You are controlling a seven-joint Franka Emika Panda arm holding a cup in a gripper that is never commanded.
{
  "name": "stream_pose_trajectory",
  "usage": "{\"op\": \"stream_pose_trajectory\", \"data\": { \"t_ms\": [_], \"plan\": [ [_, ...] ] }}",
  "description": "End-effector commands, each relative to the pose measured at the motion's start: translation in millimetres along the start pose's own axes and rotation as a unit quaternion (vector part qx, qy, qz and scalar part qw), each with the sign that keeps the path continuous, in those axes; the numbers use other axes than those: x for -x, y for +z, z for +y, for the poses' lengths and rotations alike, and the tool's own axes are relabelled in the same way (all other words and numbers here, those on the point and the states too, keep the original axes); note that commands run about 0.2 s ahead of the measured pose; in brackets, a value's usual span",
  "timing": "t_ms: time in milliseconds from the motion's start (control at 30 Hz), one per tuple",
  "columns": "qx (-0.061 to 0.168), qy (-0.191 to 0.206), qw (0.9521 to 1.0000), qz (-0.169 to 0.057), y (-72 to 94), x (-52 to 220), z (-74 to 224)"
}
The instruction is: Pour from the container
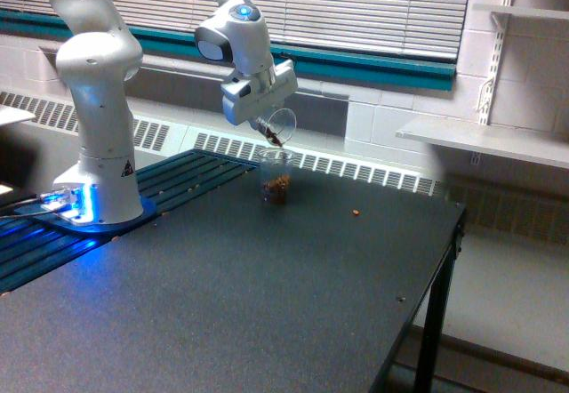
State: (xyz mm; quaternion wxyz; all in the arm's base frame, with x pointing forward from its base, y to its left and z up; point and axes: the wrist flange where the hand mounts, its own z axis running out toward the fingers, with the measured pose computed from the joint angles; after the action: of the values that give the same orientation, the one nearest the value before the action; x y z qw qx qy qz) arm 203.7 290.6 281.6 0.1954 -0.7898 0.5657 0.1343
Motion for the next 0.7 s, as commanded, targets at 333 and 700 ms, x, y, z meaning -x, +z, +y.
{"op": "stream_pose_trajectory", "data": {
  "t_ms": [333, 700],
  "plan": [
    [0.004, -0.021, 0.9995, -0.023, 1.6, -12, -10],
    [0.006, -0.018, 0.9995, -0.024, 3.1, -18, -12]
  ]
}}
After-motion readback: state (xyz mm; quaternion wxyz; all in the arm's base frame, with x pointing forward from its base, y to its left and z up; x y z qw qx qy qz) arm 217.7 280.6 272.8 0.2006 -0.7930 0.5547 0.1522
